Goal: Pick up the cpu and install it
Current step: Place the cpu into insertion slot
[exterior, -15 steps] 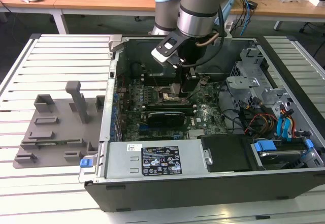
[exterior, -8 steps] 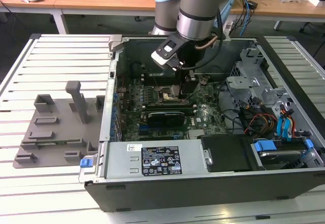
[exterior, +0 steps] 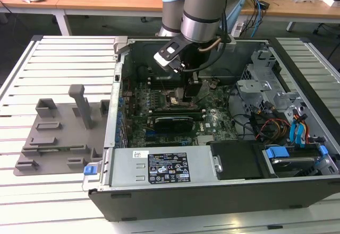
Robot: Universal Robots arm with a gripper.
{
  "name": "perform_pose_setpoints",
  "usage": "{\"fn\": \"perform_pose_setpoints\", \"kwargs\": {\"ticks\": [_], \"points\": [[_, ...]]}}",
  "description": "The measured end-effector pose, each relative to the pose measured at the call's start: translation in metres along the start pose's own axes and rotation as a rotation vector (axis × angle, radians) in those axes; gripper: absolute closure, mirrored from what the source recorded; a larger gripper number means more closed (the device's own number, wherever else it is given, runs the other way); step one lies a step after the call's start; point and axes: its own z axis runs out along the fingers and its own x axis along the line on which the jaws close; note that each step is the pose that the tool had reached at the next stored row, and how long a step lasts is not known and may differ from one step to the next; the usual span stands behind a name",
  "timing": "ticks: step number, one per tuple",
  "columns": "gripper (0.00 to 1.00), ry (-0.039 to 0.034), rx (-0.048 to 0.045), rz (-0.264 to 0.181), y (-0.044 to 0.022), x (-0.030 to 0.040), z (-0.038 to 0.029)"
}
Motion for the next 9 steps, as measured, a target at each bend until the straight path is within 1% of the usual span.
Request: {"fn": "perform_pose_setpoints", "kwargs": {"ticks": [3, 9], "points": [[0.45, 0.0, 0.0, 0.0, 0.0, 0.0001, 0.002], [0.45, 0.0, 0.0, 0.0, 0.0003, 0.0003, 0.0083]]}}
